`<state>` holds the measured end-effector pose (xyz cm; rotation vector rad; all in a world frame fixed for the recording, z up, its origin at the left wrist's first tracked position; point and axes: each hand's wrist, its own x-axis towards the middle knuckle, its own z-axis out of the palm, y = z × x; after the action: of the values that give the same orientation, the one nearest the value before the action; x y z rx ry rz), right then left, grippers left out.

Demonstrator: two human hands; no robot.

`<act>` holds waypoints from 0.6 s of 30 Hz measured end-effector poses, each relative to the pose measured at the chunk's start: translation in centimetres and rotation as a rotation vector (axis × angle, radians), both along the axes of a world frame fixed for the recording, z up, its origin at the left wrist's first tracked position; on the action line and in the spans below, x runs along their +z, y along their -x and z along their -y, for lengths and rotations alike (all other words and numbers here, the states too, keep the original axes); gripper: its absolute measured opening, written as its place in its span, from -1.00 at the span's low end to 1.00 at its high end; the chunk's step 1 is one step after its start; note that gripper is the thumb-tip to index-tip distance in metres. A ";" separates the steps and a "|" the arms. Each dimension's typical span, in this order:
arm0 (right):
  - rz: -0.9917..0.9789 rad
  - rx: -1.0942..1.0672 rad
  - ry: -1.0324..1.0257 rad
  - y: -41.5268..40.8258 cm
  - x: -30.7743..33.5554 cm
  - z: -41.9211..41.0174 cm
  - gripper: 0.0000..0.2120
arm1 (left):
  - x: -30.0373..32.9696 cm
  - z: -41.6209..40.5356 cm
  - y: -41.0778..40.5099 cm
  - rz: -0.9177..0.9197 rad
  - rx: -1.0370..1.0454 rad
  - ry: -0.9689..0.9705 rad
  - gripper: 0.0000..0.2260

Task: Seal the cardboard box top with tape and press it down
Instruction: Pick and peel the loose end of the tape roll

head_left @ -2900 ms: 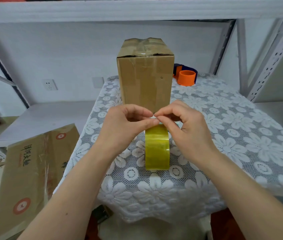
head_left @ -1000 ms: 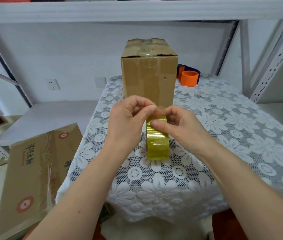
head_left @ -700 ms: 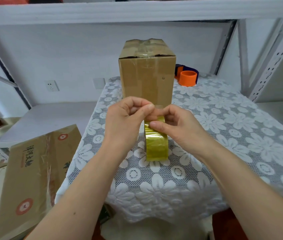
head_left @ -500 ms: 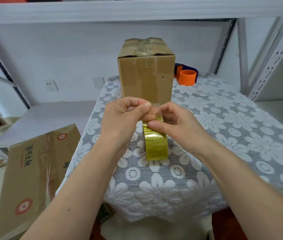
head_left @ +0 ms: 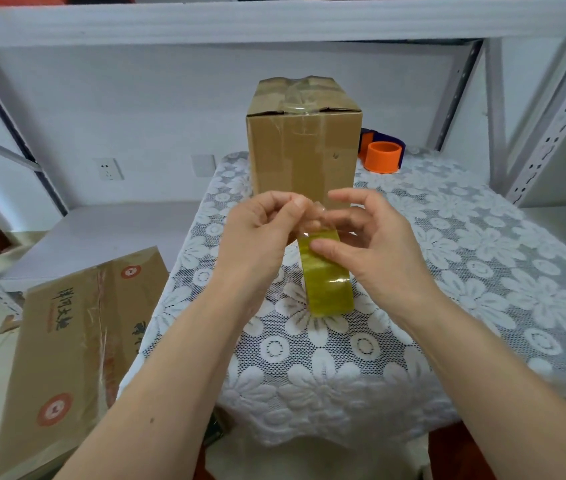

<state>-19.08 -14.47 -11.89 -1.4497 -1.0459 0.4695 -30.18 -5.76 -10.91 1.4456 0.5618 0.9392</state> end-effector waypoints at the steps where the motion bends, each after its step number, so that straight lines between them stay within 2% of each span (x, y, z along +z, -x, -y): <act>1: -0.006 -0.013 -0.016 0.1 0.0 0.0 -0.49 | 0.0 0.0 0.0 0.004 -0.014 0.008 -0.85; 5: -0.055 -0.046 -0.059 0.2 0.2 0.1 -0.46 | -0.2 0.0 0.0 -0.022 -0.050 -0.023 -0.79; 9: -0.104 -0.058 -0.078 0.0 0.3 0.1 -0.50 | -0.6 0.2 -0.1 -0.095 -0.022 -0.137 -0.71; 18: -0.073 -0.021 -0.059 -0.1 0.3 -0.1 -0.59 | -0.9 0.3 -0.2 -0.162 0.070 -0.280 -0.71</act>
<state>-19.02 -14.38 -11.61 -1.3804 -0.9777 0.4697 -29.99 -6.09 -11.79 1.7747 0.6214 0.9905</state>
